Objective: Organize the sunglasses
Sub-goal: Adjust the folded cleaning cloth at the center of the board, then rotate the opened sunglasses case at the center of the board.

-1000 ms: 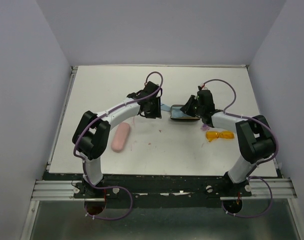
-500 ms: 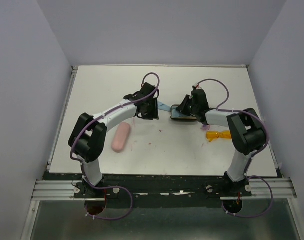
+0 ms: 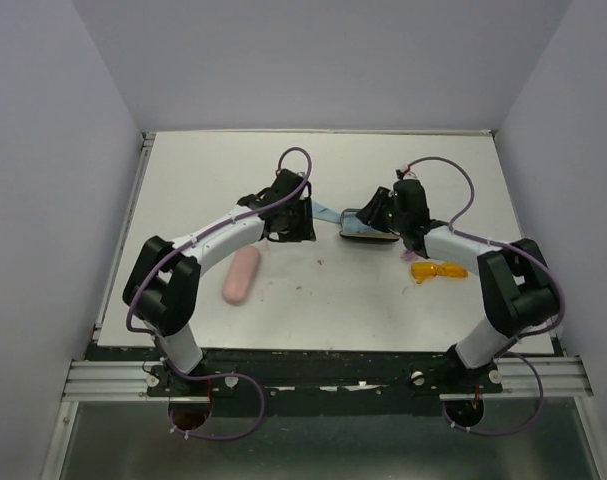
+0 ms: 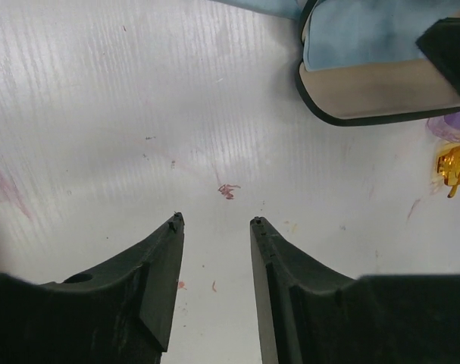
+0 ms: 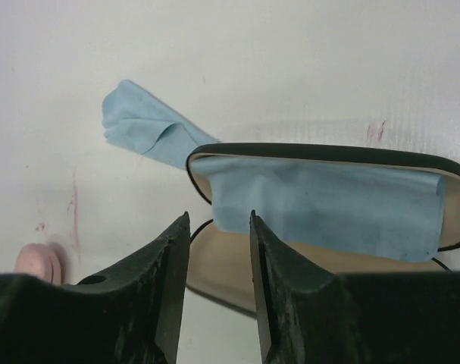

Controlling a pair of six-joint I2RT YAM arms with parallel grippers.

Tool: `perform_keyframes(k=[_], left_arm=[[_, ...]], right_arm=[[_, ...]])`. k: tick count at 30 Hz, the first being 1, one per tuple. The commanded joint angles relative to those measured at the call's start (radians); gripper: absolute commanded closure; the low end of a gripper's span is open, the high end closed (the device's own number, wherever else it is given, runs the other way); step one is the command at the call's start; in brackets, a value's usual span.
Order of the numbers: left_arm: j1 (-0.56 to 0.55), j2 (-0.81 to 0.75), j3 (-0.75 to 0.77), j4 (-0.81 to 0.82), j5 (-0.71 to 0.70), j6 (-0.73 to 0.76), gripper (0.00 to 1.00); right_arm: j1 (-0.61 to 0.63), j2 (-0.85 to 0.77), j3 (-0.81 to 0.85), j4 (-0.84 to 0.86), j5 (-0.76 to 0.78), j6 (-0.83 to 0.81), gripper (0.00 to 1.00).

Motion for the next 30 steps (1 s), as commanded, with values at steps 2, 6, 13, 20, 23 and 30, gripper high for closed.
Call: perform_keyframes(k=[2, 6, 13, 20, 23, 30], left_arm=[[0.004, -0.086, -0.073, 0.052, 0.045, -0.014, 0.44], [0.004, -0.174, -0.150, 0.064, 0.052, -0.022, 0.25], [0.003, -0.430, -0.372, 0.113, 0.022, -0.047, 0.01], [0.003, -0.591, -0.518, 0.151, 0.014, -0.042, 0.01], [0.003, -0.626, -0.537, 0.153, -0.007, -0.044, 0.01], [0.003, -0.617, -0.529, 0.170, 0.005, -0.037, 0.01]], right_arm=[[0.001, -0.158, -0.033, -0.151, 0.052, -0.034, 0.43], [-0.014, -0.170, 0.009, -0.224, 0.144, -0.057, 0.22], [-0.065, -0.041, 0.160, -0.222, 0.141, -0.102, 0.00], [-0.155, 0.189, 0.363, -0.286, -0.104, -0.090, 0.02], [-0.159, 0.220, 0.375, -0.286, -0.130, -0.085, 0.03], [-0.159, 0.209, 0.320, -0.290, -0.187, -0.074, 0.05]])
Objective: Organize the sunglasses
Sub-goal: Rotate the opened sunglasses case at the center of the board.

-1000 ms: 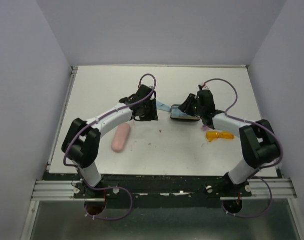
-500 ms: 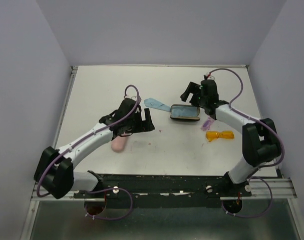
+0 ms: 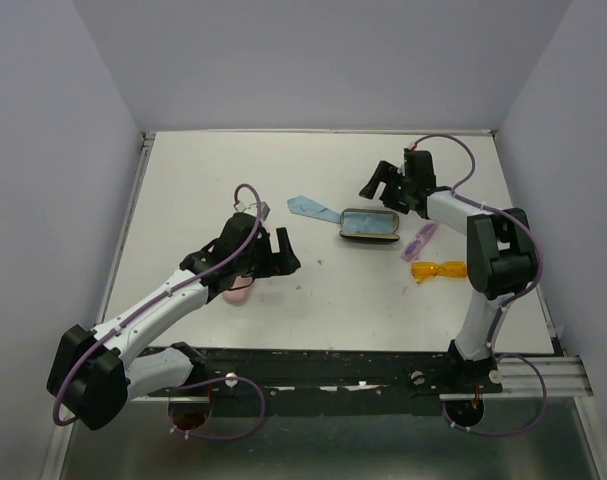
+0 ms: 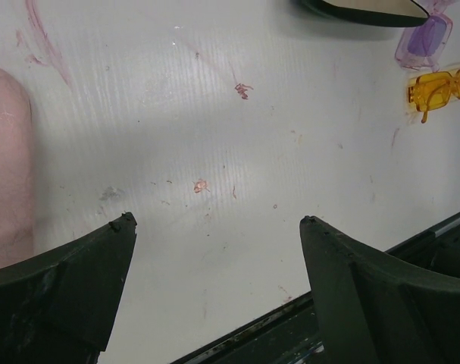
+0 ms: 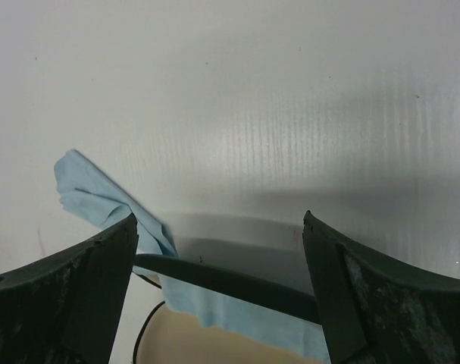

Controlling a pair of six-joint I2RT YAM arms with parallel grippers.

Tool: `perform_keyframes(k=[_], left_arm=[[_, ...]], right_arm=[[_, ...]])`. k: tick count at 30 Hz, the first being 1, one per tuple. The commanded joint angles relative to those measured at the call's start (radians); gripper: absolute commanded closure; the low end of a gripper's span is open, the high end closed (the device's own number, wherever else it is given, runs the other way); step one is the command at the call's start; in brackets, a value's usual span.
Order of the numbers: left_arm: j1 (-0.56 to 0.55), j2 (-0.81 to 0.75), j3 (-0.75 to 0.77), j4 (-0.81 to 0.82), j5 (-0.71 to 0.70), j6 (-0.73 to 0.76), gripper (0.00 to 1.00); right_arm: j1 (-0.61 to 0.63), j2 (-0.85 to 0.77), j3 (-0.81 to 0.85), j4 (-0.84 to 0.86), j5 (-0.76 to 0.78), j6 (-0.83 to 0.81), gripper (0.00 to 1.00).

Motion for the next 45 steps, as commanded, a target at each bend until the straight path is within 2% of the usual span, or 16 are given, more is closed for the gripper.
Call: perform_keyframes(k=[1, 8, 18, 23, 34, 40, 45], left_arm=[[0.001, -0.003, 0.009, 0.033, -0.010, -0.001, 0.01], [0.001, 0.008, 0.010, 0.047, 0.004, -0.002, 0.01], [0.003, 0.021, 0.013, 0.062, 0.027, -0.005, 0.01], [0.003, 0.032, 0.013, 0.074, 0.042, -0.005, 0.01], [0.001, 0.061, 0.013, 0.093, 0.067, -0.009, 0.01], [0.000, 0.067, 0.013, 0.100, 0.073, -0.010, 0.01], [0.000, 0.061, 0.022, 0.102, 0.072, -0.002, 0.01]], right_arm=[[0.004, -0.020, -0.039, -0.024, -0.071, 0.010, 0.05], [0.004, -0.061, -0.094, -0.039, -0.059, 0.020, 0.05], [0.004, -0.151, -0.216, -0.039, -0.123, 0.092, 0.08], [0.006, -0.201, -0.287, -0.009, -0.180, 0.131, 0.09], [0.007, -0.240, -0.376, 0.065, -0.197, 0.181, 0.14], [0.014, -0.309, -0.419, 0.044, -0.108, 0.216, 0.14], [0.014, -0.412, -0.404, -0.107, 0.078, 0.227, 0.13]])
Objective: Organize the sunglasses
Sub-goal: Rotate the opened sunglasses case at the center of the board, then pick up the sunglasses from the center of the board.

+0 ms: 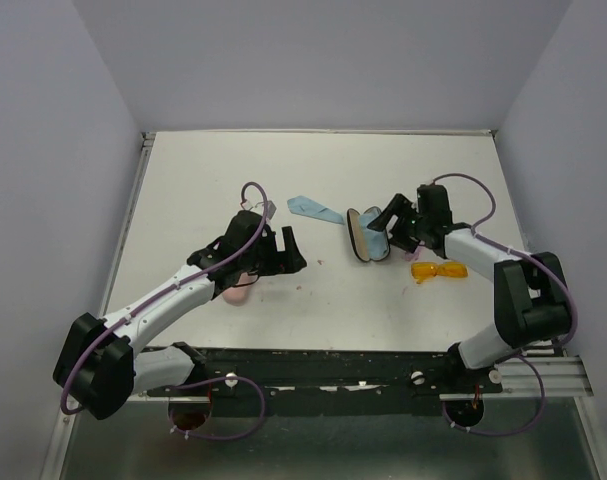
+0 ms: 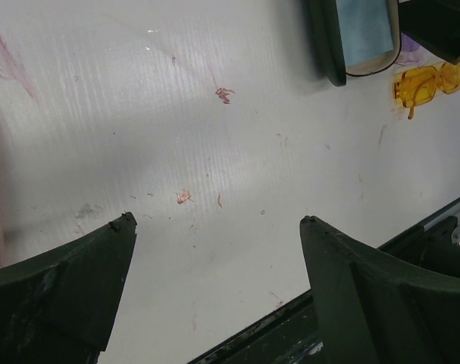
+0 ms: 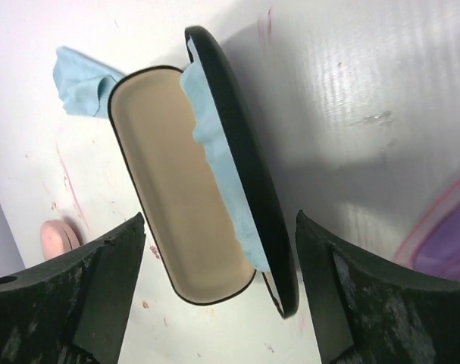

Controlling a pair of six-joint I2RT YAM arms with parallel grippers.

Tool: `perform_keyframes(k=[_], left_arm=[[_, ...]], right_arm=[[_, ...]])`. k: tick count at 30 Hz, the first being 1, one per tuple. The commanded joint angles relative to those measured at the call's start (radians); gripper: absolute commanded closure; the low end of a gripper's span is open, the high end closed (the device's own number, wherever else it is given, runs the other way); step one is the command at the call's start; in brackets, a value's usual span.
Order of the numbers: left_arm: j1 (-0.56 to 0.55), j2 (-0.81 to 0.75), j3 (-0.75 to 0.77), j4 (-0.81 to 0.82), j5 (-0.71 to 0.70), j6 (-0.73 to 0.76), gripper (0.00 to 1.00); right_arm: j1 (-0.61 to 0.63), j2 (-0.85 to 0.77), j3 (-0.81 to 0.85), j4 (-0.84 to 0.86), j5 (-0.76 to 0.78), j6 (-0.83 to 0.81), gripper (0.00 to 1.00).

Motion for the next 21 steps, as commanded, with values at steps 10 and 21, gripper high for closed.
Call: perform_keyframes(k=[10, 21], left_arm=[[-0.002, -0.012, 0.029, 0.018, -0.009, 0.005, 0.01], [-0.006, -0.009, 0.013, 0.011, -0.048, 0.006, 0.01]], right_arm=[[-0.014, -0.226, 0.100, -0.480, 0.525, 0.056, 0.08], [-0.151, -0.342, 0.019, -0.731, 0.594, 0.217, 0.05]])
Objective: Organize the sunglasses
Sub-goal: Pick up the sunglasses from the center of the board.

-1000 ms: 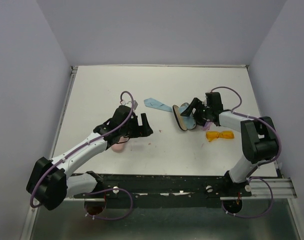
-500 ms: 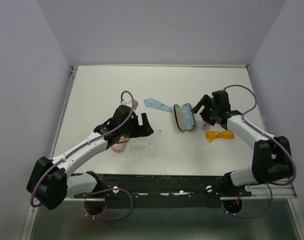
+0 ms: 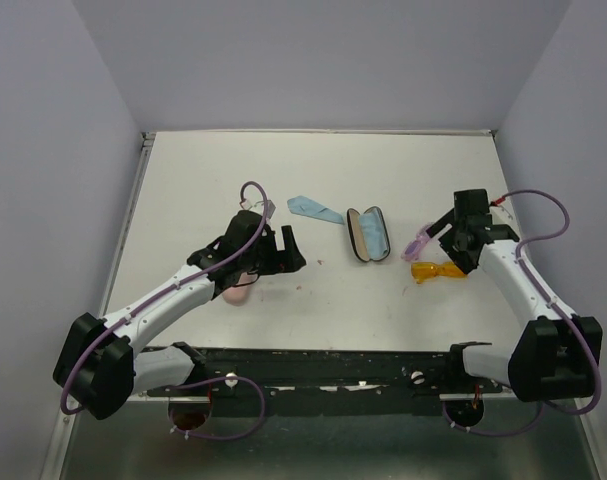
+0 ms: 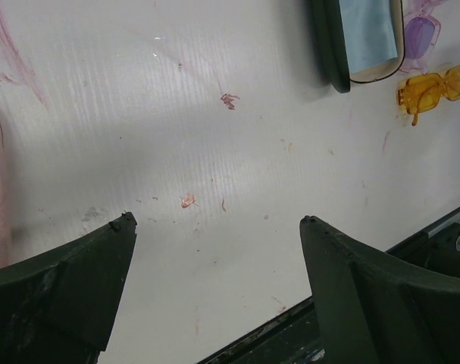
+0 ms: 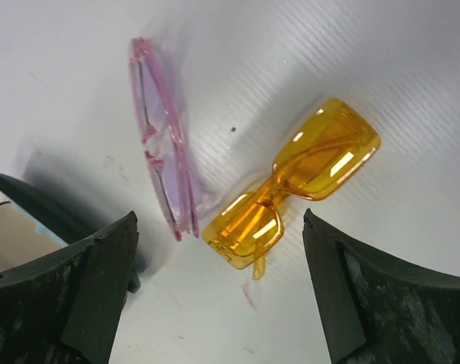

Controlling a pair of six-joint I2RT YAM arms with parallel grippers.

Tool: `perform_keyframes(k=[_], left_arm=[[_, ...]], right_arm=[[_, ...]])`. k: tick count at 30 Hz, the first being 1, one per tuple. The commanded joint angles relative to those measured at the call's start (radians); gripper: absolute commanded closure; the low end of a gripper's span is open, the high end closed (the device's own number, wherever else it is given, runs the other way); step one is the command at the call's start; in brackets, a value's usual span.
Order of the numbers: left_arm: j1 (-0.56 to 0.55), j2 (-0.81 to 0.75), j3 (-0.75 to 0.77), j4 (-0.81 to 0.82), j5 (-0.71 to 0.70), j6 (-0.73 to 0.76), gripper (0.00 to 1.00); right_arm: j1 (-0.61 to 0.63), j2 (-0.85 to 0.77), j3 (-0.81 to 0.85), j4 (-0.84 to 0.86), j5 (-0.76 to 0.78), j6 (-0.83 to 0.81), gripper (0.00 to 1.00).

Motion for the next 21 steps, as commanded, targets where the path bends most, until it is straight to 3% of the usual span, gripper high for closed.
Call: perform_keyframes(k=[1, 7, 11, 14, 17, 19, 21], left_arm=[[-0.003, -0.004, 0.013, 0.009, -0.025, 0.008, 0.01], [-0.006, 0.013, 0.011, 0.009, -0.008, 0.010, 0.01], [-0.006, 0.008, 0.011, 0.003, -0.016, 0.010, 0.01], [-0.006, -0.002, 0.002, 0.012, -0.018, 0.016, 0.01], [-0.006, -0.013, 0.004, 0.021, -0.014, 0.022, 0.01], [-0.006, -0.022, 0.002, 0.026, -0.013, 0.027, 0.01], [-0.006, -0.041, -0.004, 0.028, -0.022, 0.031, 0.01]], right_arm=[[-0.006, 0.000, -0.055, -0.121, 0.037, 0.117, 0.06], [-0.007, 0.046, -0.098, -0.033, 0.049, 0.218, 0.17], [-0.009, 0.078, -0.069, -0.035, 0.085, 0.130, 0.19], [-0.010, 0.081, 0.000, 0.042, 0.078, -0.189, 0.17], [-0.009, 0.049, 0.130, 0.144, -0.077, -0.476, 0.19], [-0.009, -0.001, 0.175, 0.344, -0.143, -0.669, 0.16], [-0.009, -0.044, 0.174, 0.598, -0.182, -0.838, 0.06]])
